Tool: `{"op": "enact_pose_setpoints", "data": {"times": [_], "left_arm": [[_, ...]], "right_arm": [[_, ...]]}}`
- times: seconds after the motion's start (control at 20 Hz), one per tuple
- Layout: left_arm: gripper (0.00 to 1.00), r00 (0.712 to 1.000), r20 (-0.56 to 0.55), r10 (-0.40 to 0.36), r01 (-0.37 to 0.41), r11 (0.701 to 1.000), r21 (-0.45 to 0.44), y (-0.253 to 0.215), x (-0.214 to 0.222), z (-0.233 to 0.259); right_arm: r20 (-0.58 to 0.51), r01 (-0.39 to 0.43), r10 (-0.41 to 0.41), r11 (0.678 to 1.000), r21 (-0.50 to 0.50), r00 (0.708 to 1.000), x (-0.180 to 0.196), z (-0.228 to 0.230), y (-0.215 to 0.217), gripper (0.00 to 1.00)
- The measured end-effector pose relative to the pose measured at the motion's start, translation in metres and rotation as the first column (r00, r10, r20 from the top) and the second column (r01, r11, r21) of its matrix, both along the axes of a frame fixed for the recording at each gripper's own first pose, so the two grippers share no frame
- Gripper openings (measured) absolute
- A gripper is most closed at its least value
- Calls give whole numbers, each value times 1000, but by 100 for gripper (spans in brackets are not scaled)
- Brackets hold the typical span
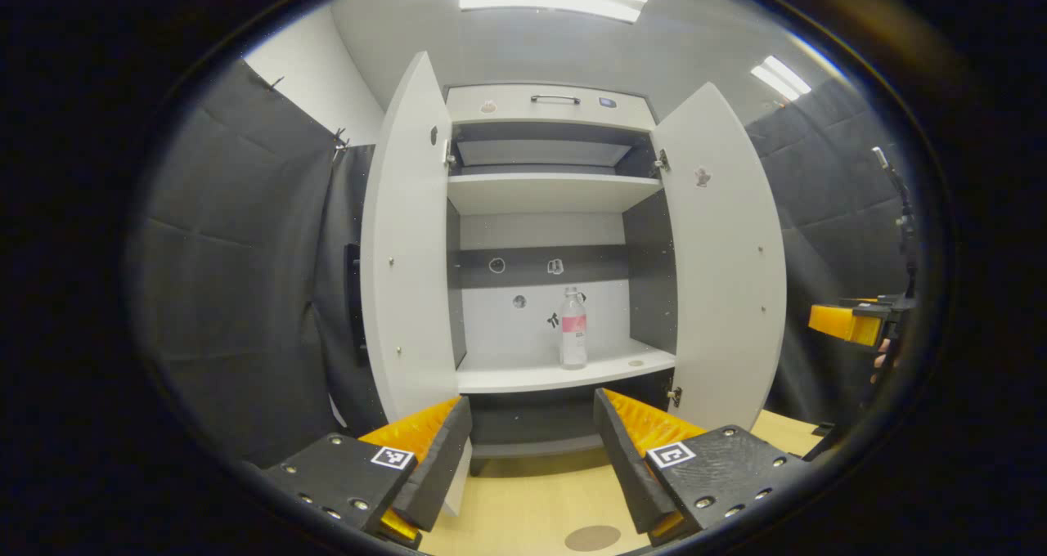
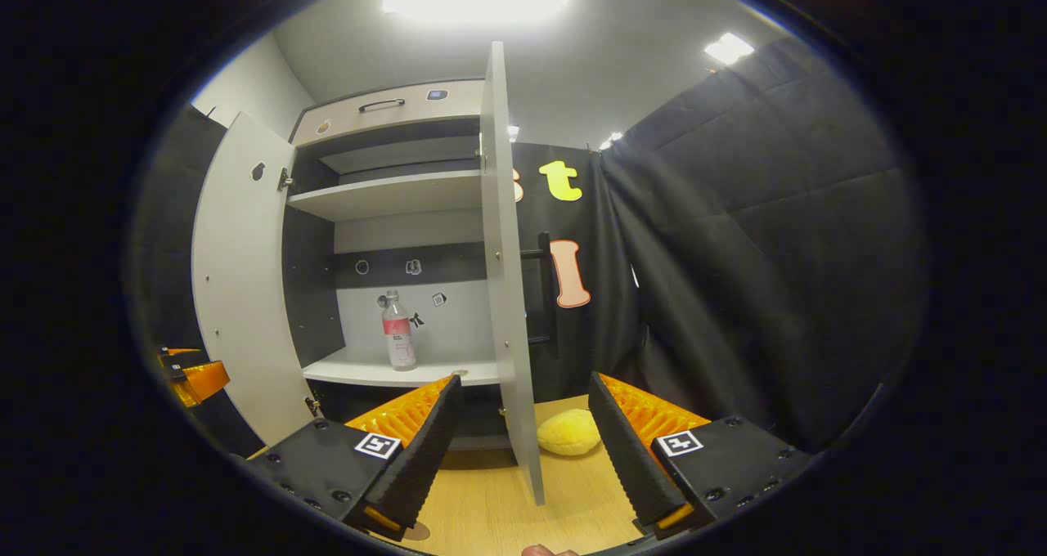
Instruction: Grasp the bottle in the cabinet with the left hand and place it on the coaster, then close the right door with the right hand and the left door with the left hand.
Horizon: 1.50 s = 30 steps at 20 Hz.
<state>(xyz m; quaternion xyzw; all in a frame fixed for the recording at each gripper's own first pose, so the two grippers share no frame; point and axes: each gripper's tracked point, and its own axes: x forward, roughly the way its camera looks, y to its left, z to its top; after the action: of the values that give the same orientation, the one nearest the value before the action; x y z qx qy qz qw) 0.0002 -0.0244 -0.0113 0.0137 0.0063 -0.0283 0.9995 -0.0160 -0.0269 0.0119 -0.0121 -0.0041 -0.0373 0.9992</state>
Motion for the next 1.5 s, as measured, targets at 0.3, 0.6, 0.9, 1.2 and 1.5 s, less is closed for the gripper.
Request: {"op": "enact_pose_setpoints", "data": {"times": [0.3, 0.6, 0.9, 1.2, 1.5], "left_arm": [[87, 998, -2, -70, 70, 997, -17, -18, 31, 3], [87, 994, -21, -107, 105, 992, -74, -29, 89, 7], [87, 994, -7, -105, 104, 993, -48, -42, 165, 23], [88, 993, -8, -121, 121, 993, -12, -68, 243, 23], [94, 992, -31, -122, 122, 992, -20, -91, 305, 7]], "right_arm": [[6, 122, -122, 992, -12, 992, -12, 12, -39, 98], [25, 261, -261, 965, -11, 965, -11, 22, -85, 98], [54, 350, -350, 937, 13, 935, 20, 32, -126, 98], [64, 383, -385, 923, 36, 921, 59, 34, -159, 98], [69, 424, -426, 905, 43, 902, 88, 29, -193, 98]]}}
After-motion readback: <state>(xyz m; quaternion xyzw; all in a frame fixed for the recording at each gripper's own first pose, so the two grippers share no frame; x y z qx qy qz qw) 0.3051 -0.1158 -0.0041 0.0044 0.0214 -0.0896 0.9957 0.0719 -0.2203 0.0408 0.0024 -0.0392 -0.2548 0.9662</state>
